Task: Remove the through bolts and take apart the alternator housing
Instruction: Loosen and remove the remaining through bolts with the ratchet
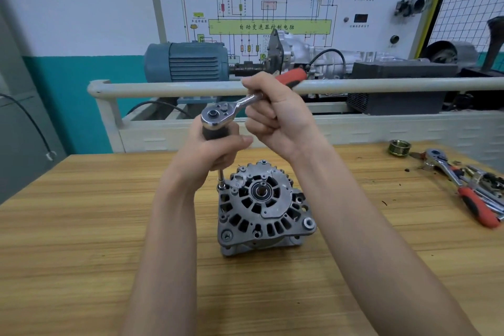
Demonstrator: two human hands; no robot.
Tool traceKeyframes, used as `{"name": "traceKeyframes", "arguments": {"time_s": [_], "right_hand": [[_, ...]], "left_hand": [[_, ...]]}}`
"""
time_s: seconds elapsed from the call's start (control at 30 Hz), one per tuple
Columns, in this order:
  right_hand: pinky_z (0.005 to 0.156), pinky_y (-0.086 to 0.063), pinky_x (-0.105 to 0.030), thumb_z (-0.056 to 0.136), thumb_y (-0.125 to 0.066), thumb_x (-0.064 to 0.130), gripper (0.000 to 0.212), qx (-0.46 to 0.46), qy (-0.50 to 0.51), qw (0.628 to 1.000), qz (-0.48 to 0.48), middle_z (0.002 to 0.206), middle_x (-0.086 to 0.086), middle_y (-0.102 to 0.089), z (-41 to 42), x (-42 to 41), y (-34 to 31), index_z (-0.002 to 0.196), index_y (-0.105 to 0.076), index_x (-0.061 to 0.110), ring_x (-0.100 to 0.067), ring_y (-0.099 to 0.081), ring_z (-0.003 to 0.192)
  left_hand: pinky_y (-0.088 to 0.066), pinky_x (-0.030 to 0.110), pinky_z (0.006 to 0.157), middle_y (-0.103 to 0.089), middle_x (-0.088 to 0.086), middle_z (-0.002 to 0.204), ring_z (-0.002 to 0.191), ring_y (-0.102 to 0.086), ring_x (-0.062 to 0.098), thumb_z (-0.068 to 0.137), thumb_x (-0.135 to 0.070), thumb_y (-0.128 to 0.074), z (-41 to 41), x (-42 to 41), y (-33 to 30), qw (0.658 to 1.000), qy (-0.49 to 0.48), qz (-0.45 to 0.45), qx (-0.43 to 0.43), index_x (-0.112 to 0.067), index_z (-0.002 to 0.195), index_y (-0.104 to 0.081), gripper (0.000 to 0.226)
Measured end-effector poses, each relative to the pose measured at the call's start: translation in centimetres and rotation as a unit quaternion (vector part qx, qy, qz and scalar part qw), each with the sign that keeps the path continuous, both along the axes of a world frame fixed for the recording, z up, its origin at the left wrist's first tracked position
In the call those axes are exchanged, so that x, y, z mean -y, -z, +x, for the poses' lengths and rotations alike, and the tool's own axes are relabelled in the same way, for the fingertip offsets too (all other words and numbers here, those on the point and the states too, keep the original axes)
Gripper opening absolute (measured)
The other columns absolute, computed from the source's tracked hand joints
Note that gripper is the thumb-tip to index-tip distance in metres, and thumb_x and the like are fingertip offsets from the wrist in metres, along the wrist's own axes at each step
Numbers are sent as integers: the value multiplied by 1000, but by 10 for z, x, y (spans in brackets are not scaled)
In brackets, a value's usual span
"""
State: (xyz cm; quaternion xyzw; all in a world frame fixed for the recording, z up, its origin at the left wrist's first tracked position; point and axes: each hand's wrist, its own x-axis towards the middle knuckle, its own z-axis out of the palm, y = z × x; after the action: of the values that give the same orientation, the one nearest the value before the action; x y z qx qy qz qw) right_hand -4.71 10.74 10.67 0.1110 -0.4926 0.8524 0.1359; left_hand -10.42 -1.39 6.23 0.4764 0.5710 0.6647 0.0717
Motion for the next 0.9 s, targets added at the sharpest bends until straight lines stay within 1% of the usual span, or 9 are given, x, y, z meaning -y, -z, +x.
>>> {"name": "traceKeyframes", "arguments": {"time_s": [0.07, 0.2, 0.3, 0.43, 0.53, 0.6, 0.7, 0.83, 0.9], "right_hand": [[32, -17, -15, 91, -52, 0, 43, -39, 78, 995, -50, 32, 8, -24, 5, 7, 12, 56, -33, 16, -5, -16, 28], [37, -25, -16, 87, -61, 0, 37, -146, 224, 957, -110, 39, 9, -32, 15, 29, 39, 63, -38, 17, -5, -25, 32], [37, -23, -16, 88, -58, -3, 39, -157, 206, 960, -108, 38, 9, -29, 15, 28, 37, 62, -36, 17, -5, -23, 31], [33, -16, -16, 91, -53, 0, 41, -48, 81, 995, -46, 33, 8, -24, 5, 5, 14, 60, -33, 17, -6, -16, 28], [32, -11, -16, 94, -49, 5, 43, 12, -14, 1000, 15, 31, 8, -23, -2, -6, -2, 56, -32, 16, -4, -14, 27], [33, -11, -16, 94, -48, 6, 42, 20, -30, 999, 29, 30, 8, -23, -2, -7, -4, 58, -31, 15, -4, -15, 27], [32, -14, -15, 93, -49, 2, 41, -24, 21, 999, -16, 31, 9, -23, 4, 2, 8, 59, -30, 16, -4, -15, 26], [36, -23, -15, 89, -59, -1, 40, -125, 178, 972, -90, 39, 9, -32, 14, 31, 35, 60, -39, 19, -5, -23, 31], [37, -24, -16, 89, -60, -1, 42, -137, 198, 965, -103, 40, 9, -32, 15, 36, 37, 59, -39, 19, -6, -24, 32]], "left_hand": [[-19, 19, 41, -29, -5, 39, 36, -20, 14, 68, -12, -64, 2, -7, -1, 996, -74, 39, 23, -21, 41, -39, 38], [-18, 25, 46, -31, 7, 53, 45, -21, 15, 65, -12, -57, 11, -28, -3, 964, -235, 103, 69, 7, 54, -39, 28], [-24, 20, 42, -34, 1, 45, 39, -27, 12, 66, -11, -62, 7, -21, -1, 978, -192, 69, 35, -7, 52, -44, 23], [-27, 28, 46, -38, -1, 44, 42, -35, 18, 64, -18, -69, -2, -3, 0, 995, -78, 61, -13, -19, 47, -51, 24], [-23, 22, 43, -30, -5, 42, 39, -27, 16, 64, -21, -69, -2, -2, 1, 999, -33, 35, -2, -23, 43, -45, 31], [-21, 18, 42, -27, -6, 41, 38, -21, 15, 63, -21, -68, -1, -2, 0, 1000, -10, 14, 7, -23, 42, -41, 35], [-19, 19, 41, -27, -6, 38, 37, -18, 14, 64, -13, -66, 1, -2, -1, 999, -32, 20, 20, -21, 40, -38, 38], [-17, 20, 41, -28, -5, 41, 37, -19, 11, 65, -7, -56, 4, -18, -2, 972, -189, 110, 85, -16, 47, -37, 28], [-18, 19, 42, -29, -4, 42, 38, -20, 10, 65, -8, -55, 6, -23, -2, 964, -221, 118, 91, -15, 50, -37, 24]]}}
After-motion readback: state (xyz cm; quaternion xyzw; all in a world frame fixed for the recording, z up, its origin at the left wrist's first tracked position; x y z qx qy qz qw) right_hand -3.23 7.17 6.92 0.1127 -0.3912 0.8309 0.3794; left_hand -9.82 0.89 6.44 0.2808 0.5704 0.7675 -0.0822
